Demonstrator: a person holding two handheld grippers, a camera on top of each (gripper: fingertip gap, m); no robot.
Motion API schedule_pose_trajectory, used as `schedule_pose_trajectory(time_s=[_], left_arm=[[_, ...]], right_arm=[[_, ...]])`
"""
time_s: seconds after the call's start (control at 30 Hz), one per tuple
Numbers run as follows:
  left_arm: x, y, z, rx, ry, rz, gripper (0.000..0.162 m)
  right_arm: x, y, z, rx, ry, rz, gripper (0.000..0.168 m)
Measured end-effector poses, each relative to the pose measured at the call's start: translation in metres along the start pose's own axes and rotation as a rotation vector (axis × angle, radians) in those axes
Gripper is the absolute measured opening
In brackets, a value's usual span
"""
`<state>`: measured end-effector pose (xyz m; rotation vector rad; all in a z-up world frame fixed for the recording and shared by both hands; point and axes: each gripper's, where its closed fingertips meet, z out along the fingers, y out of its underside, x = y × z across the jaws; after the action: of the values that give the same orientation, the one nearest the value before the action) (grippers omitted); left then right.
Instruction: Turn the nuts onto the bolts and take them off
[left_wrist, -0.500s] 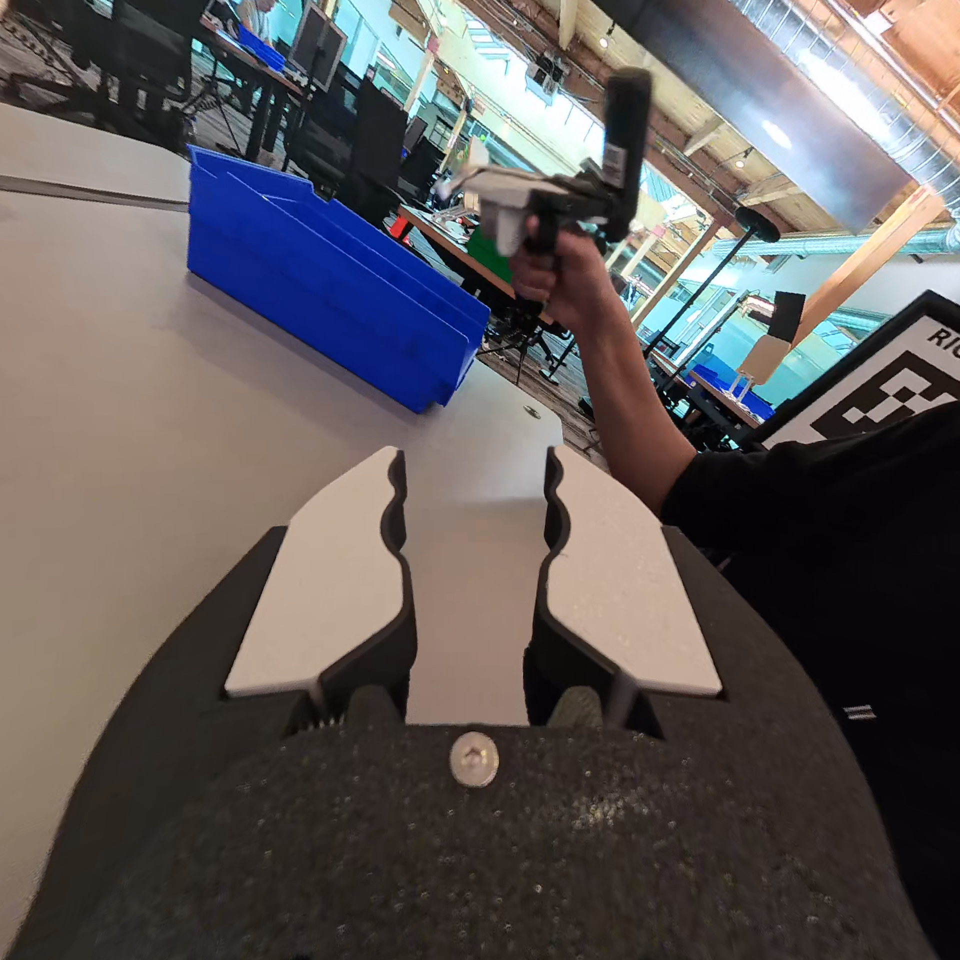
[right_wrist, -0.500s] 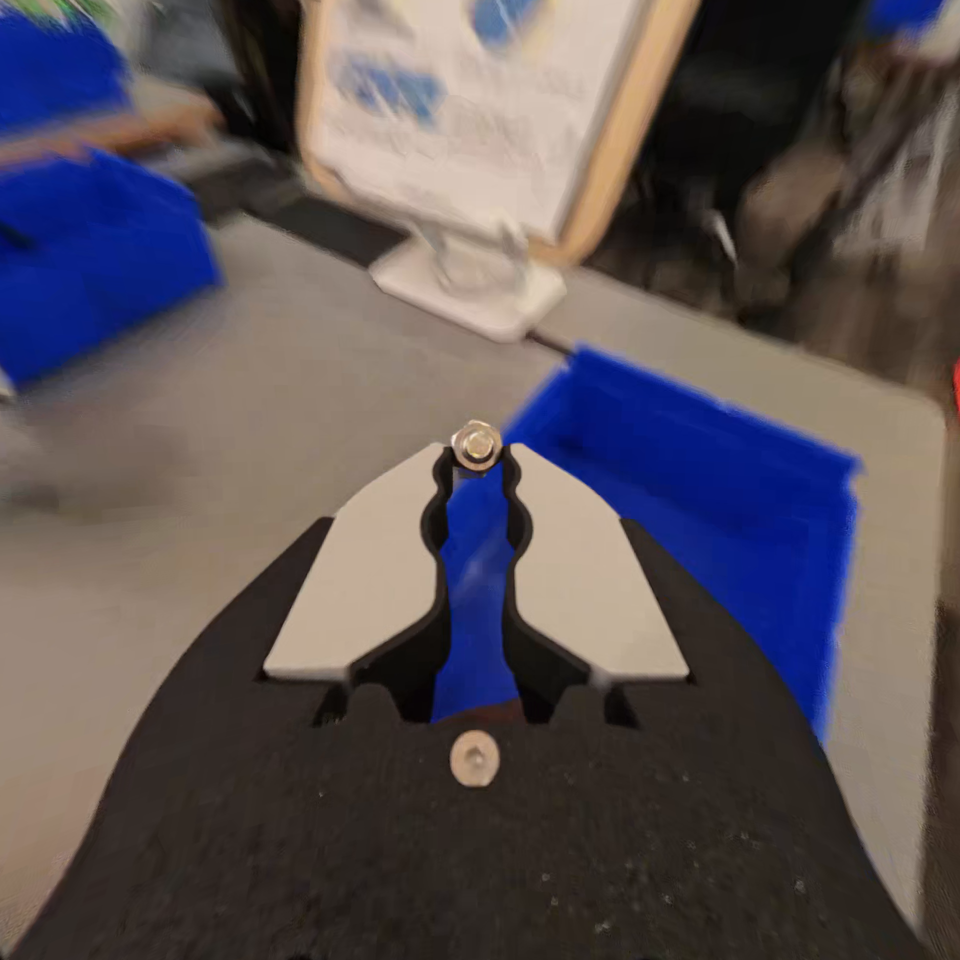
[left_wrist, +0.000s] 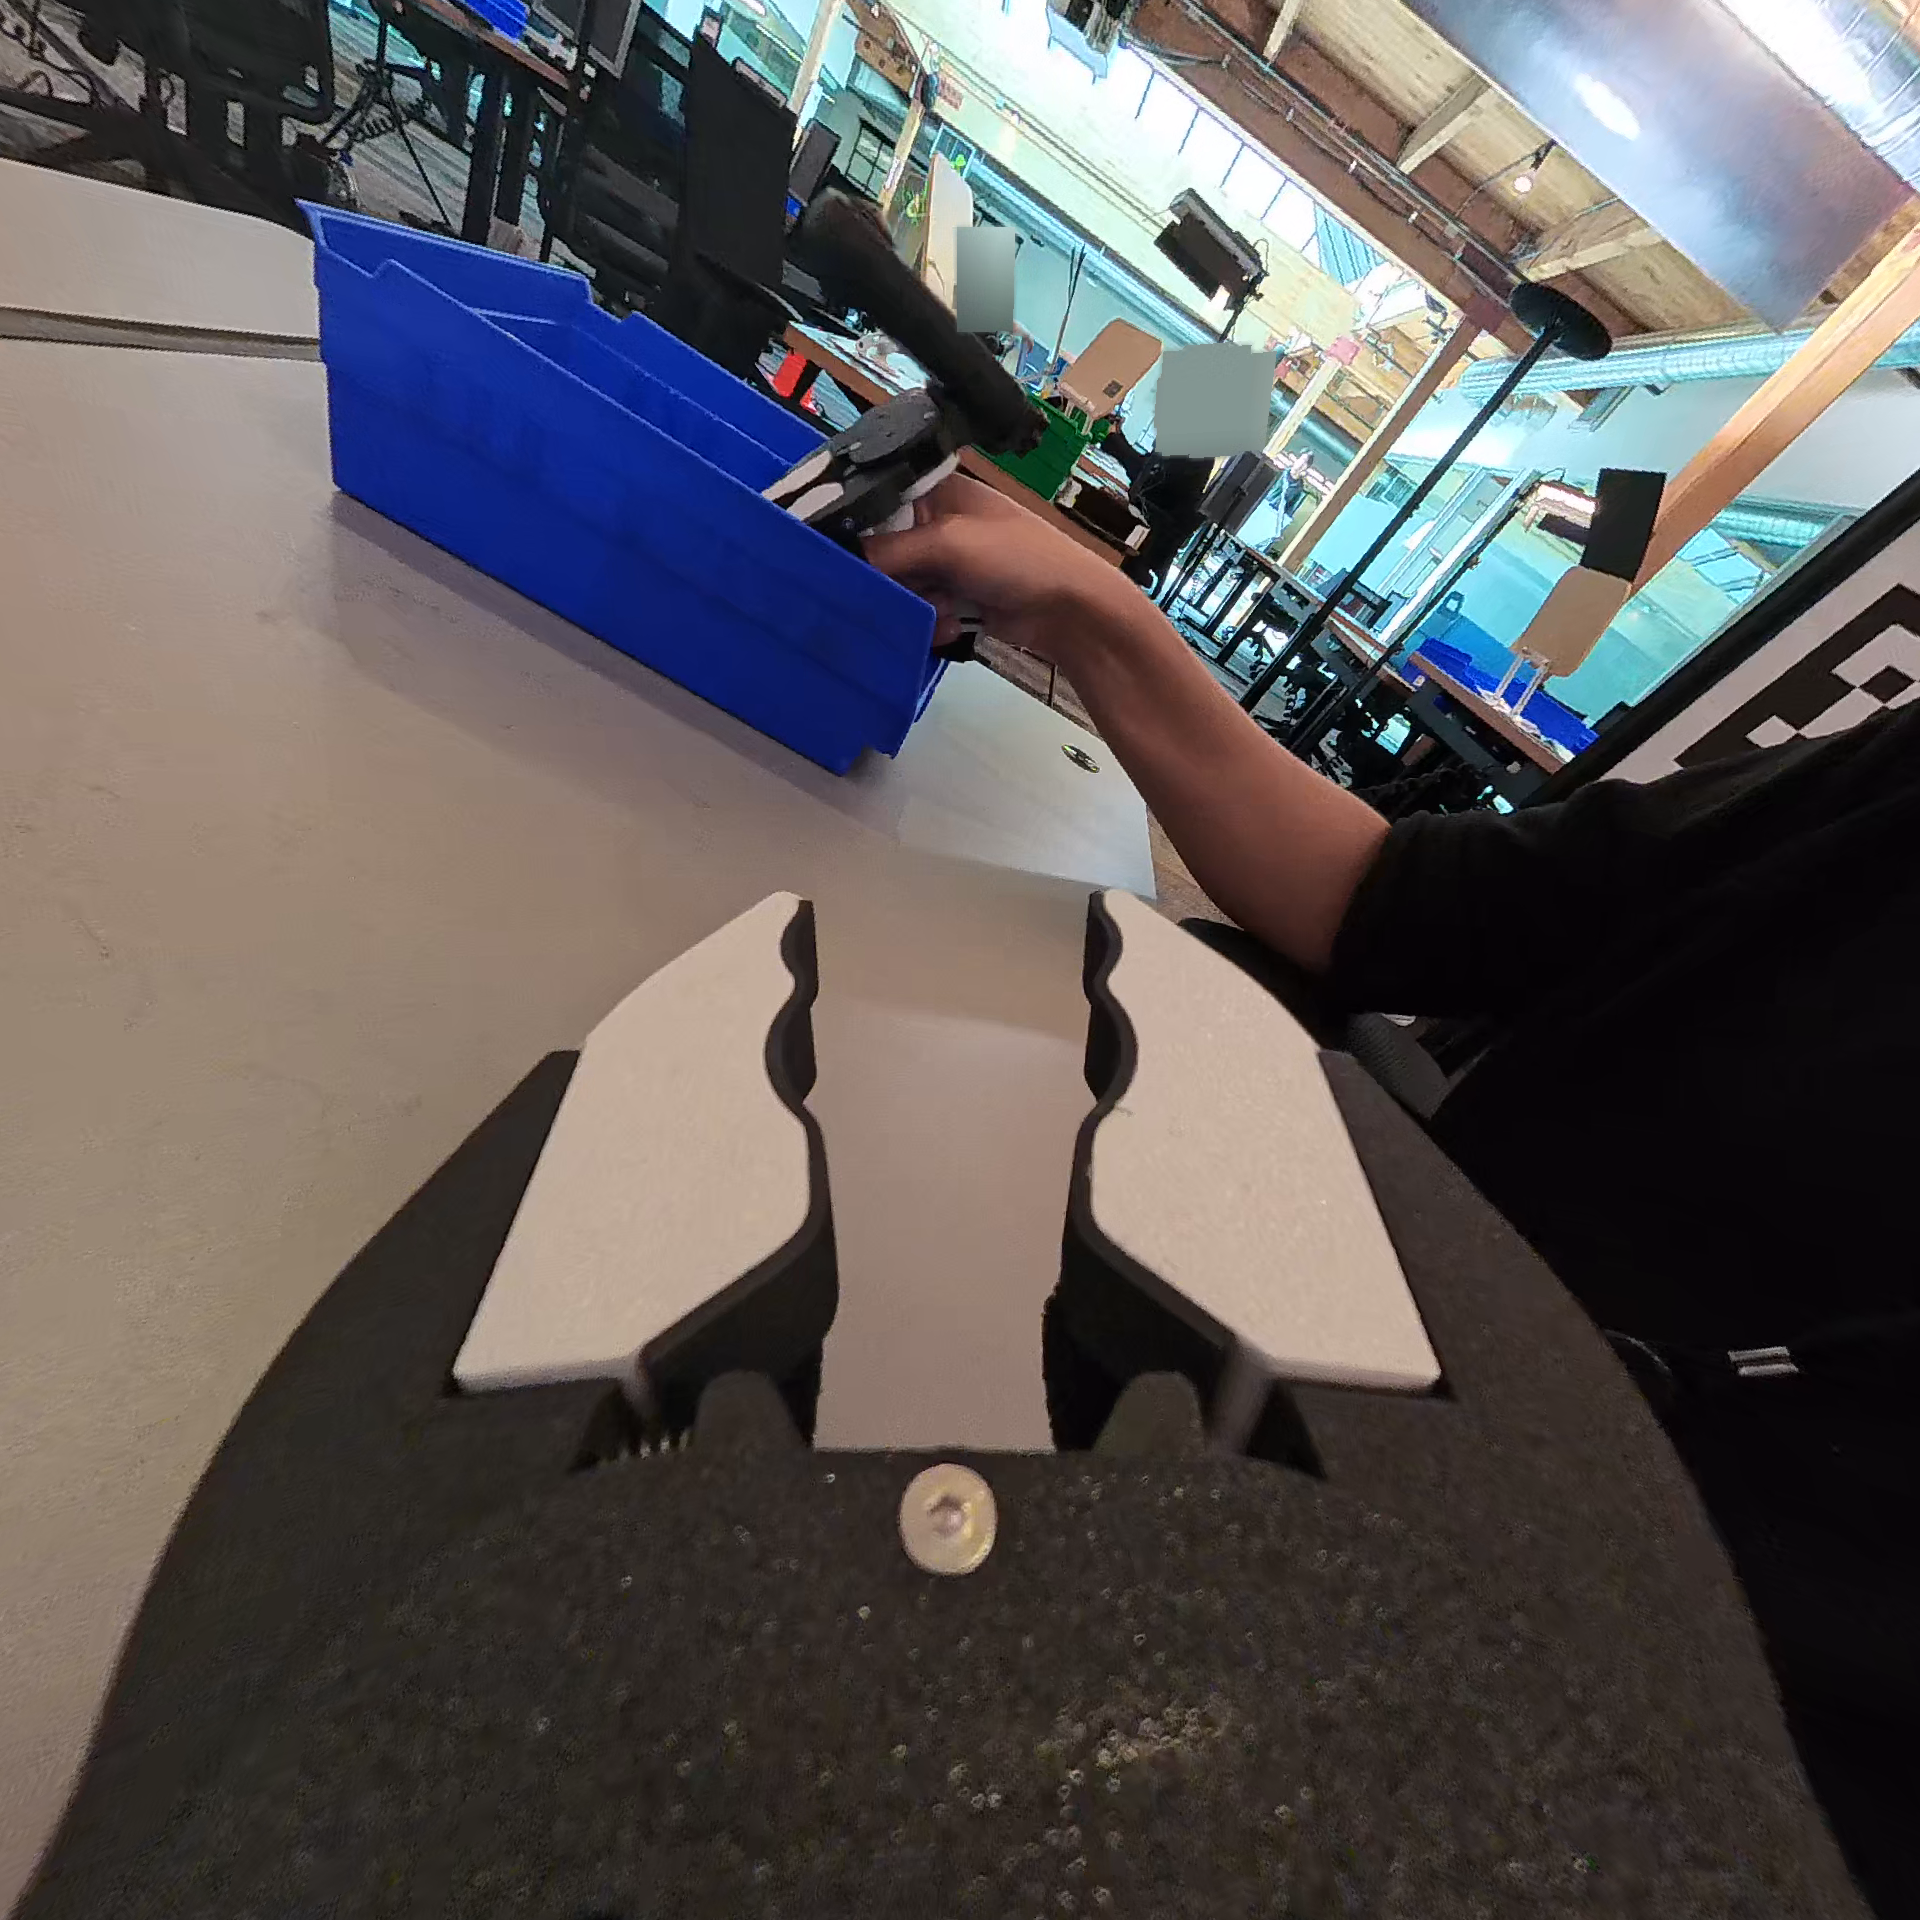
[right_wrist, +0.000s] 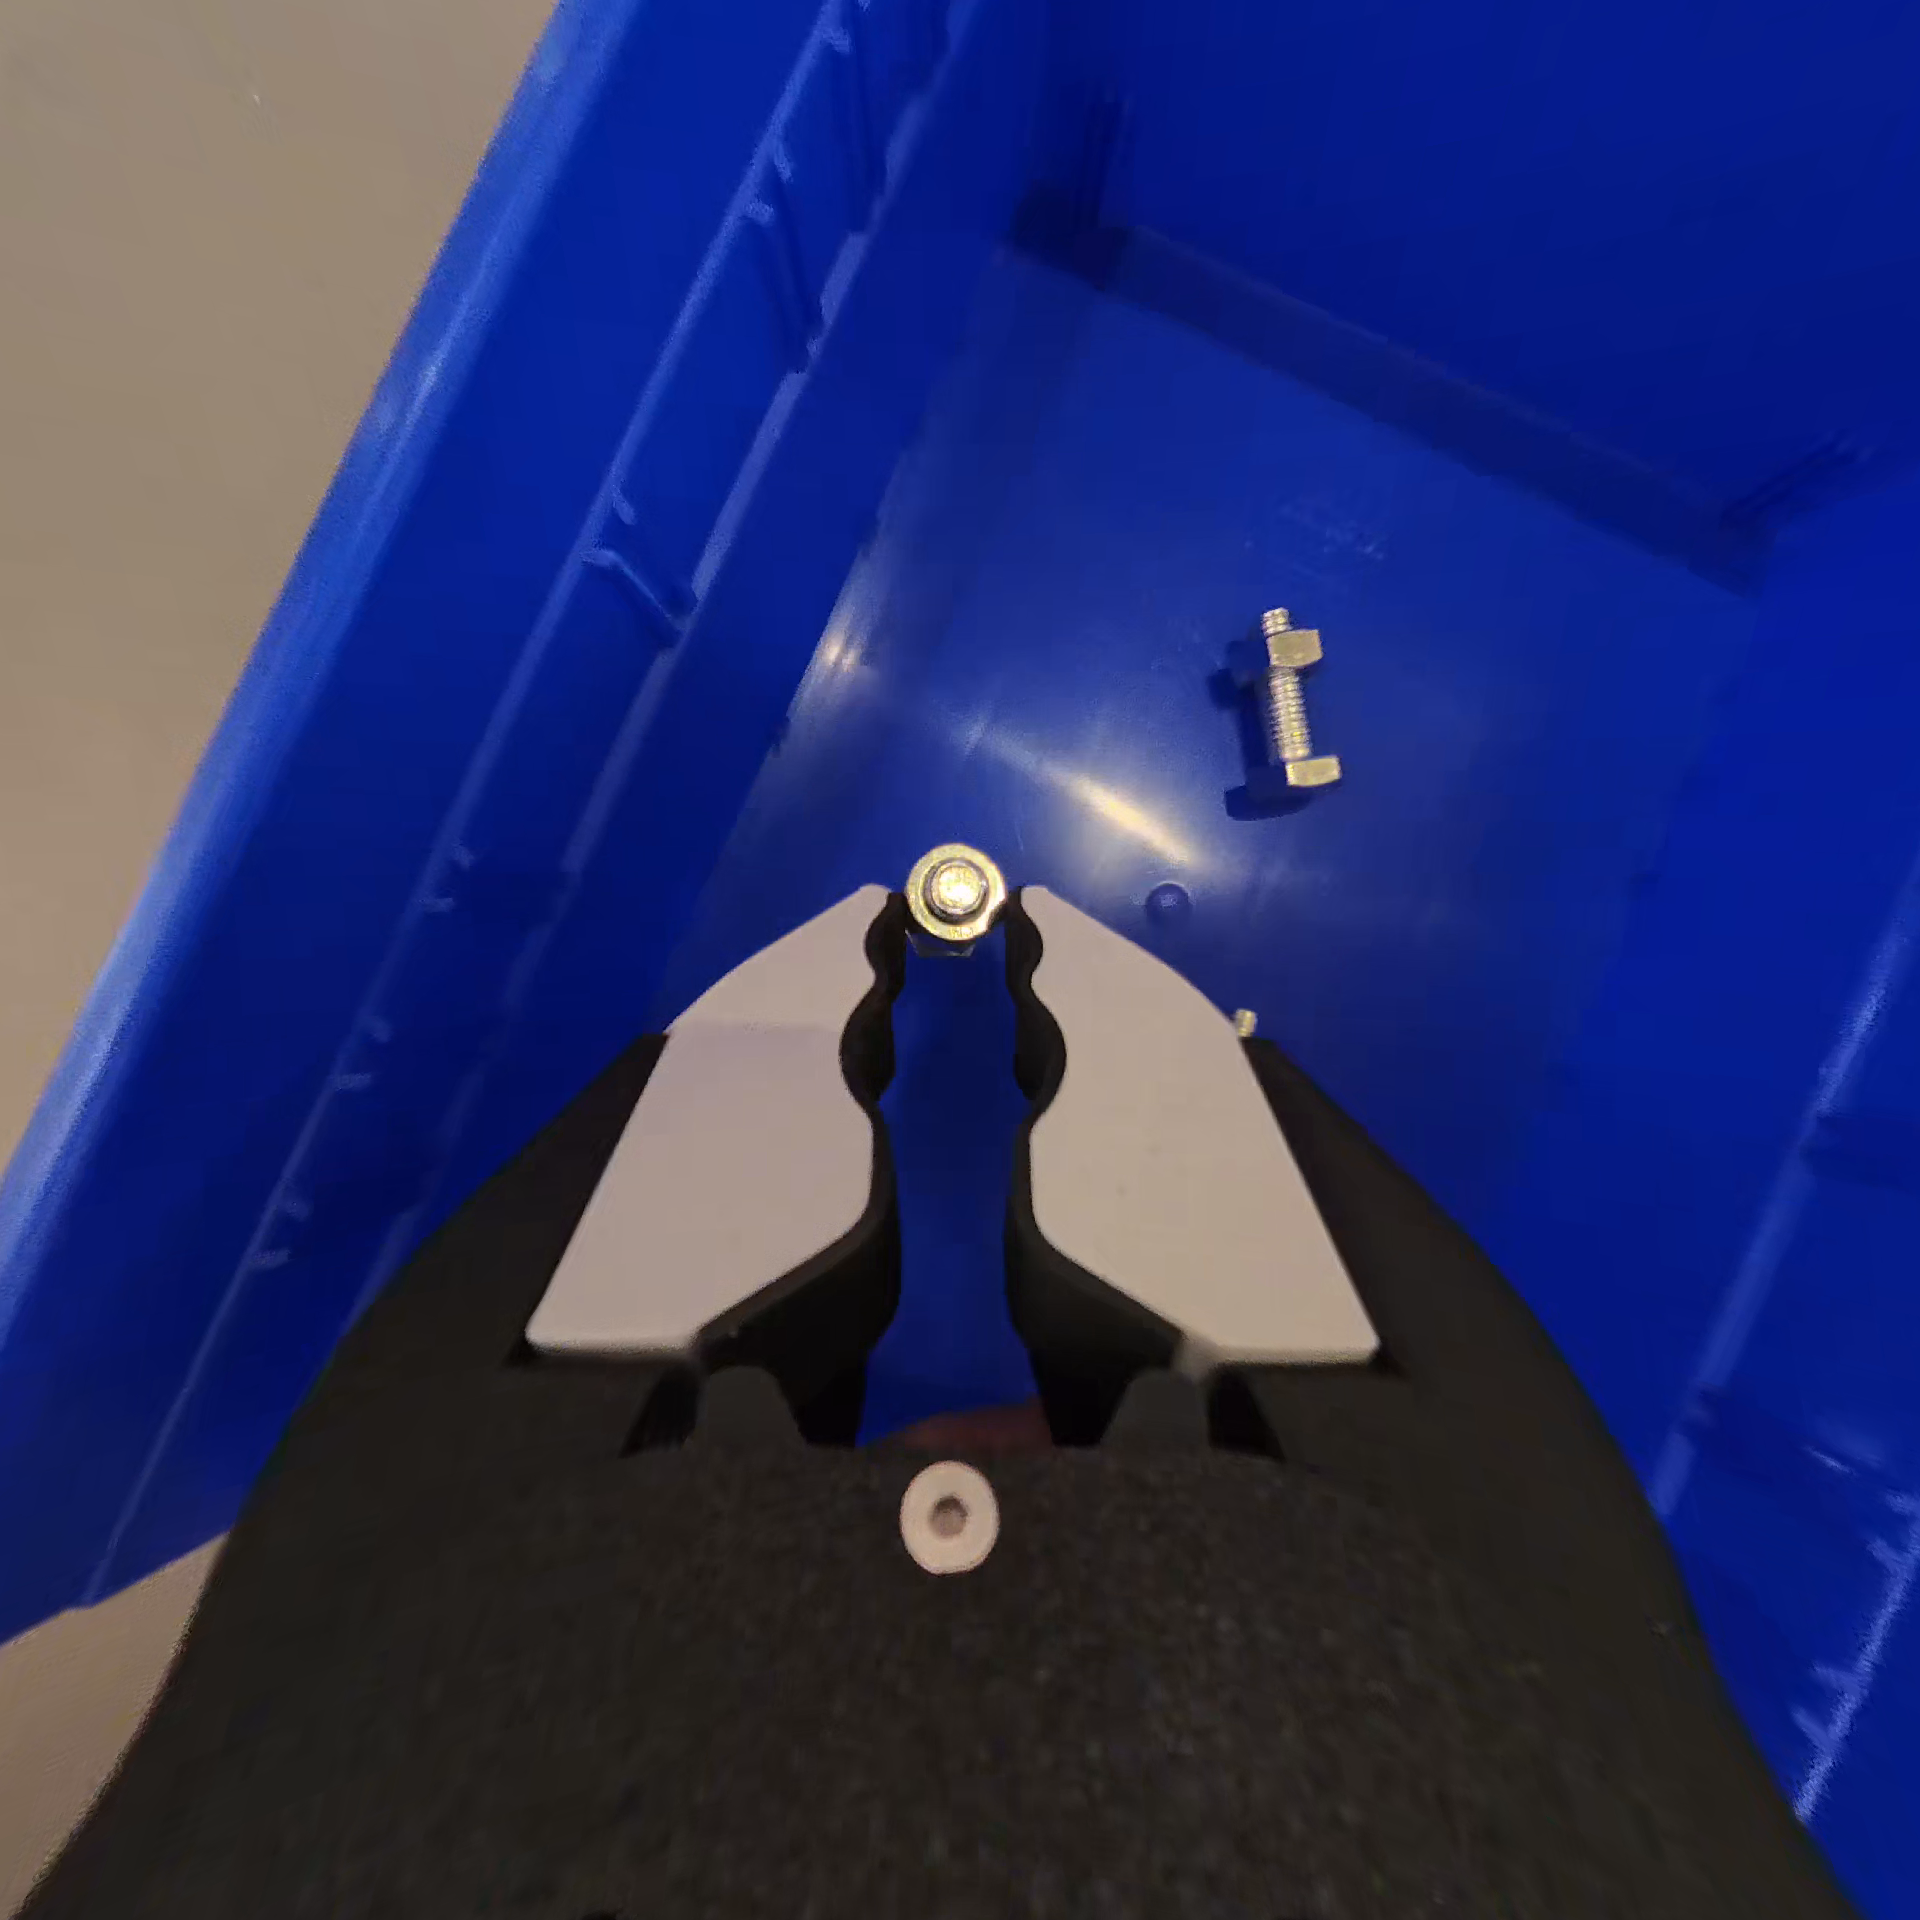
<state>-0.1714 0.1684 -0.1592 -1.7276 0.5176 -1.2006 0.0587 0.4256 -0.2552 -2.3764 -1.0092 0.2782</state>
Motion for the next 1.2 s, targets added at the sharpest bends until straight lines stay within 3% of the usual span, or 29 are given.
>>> schedule_pose_trajectory(time_s=[0.23, 0.3, 0.37, 0.47, 0.6, 0.67, 0.77, 0.9, 1.07, 1.2], left_arm=[[-0.002, 0.003, 0.000, -0.012, -0.001, -0.003, 0.048], [-0.002, 0.004, 0.001, -0.016, -0.001, -0.002, 0.047], [-0.002, 0.005, 0.001, -0.019, -0.012, 0.004, 0.047], [-0.001, 0.006, -0.004, -0.010, -0.055, 0.020, 0.047], [0.000, 0.012, -0.013, 0.014, -0.138, 0.025, 0.046], [0.000, 0.015, -0.018, 0.020, -0.182, 0.029, 0.046], [0.001, 0.021, -0.023, 0.032, -0.259, 0.042, 0.046], [0.006, 0.029, -0.026, 0.016, -0.326, 0.090, 0.045], [0.018, 0.020, -0.032, -0.027, -0.337, 0.173, 0.045], [0.036, 0.000, -0.067, -0.048, -0.352, 0.163, 0.038]], right_arm=[[-0.002, 0.007, 0.004, -0.058, -0.018, 0.041, 0.019], [0.001, 0.006, -0.004, -0.039, 0.007, 0.029, 0.031], [0.006, -0.001, -0.030, 0.019, 0.029, 0.025, 0.039], [-0.001, -0.025, -0.099, 0.237, 0.015, 0.047, 0.041], [-0.056, -0.038, -0.170, 0.591, -0.076, 0.035, 0.045], [-0.082, -0.020, -0.168, 0.677, -0.081, 0.026, 0.044], [-0.086, 0.035, -0.129, 0.604, 0.038, -0.068, 0.044], [-0.083, 0.074, -0.114, 0.645, 0.080, 0.068, 0.037], [-0.087, 0.081, -0.111, 0.686, 0.084, 0.115, 0.035], [-0.085, 0.074, -0.122, 0.744, 0.116, 0.064, 0.029]])
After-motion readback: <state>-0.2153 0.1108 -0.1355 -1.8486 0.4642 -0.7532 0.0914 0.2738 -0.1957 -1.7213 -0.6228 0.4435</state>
